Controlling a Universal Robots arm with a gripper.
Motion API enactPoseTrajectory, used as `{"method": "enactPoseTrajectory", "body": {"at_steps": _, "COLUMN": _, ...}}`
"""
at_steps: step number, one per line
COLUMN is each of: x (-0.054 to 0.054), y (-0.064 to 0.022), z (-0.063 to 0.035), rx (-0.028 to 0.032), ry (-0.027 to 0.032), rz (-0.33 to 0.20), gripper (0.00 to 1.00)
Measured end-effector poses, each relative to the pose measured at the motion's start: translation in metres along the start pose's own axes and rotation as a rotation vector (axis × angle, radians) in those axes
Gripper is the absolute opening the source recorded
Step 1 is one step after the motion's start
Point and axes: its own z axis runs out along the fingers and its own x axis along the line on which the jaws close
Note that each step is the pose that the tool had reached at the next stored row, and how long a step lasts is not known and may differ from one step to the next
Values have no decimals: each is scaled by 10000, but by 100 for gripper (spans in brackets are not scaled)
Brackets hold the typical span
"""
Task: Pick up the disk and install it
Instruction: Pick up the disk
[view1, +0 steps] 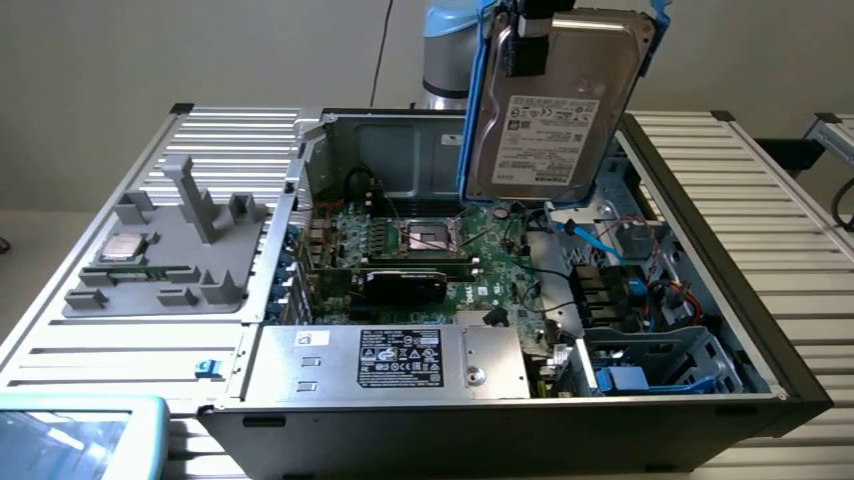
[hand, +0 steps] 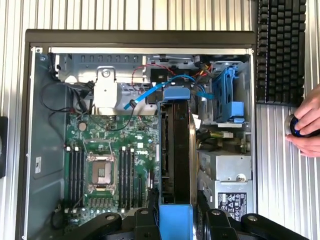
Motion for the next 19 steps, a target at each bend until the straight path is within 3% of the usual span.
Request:
{"method": "enactPoseTrajectory", "body": {"at_steps": 3, "x": -24, "y": 4, "z": 2, "rx": -118, "ry": -105, "rz": -3, "gripper": 37}}
{"method": "enactPoseTrajectory", "body": {"at_steps": 4, "x": -24, "y": 5, "z": 0, "rx": -120, "ry": -138, "rz": -8, "gripper": 37}}
{"method": "enactPoseTrajectory", "body": {"at_steps": 9, "x": -32, "y": 6, "z": 2, "rx": -120, "ry": -140, "rz": -8, "gripper": 37}}
{"method": "enactPoseTrajectory", "body": {"at_steps": 19, "x": -294, "y": 70, "z": 13, "rx": -195, "ry": -139, "rz": -6, "gripper": 37}}
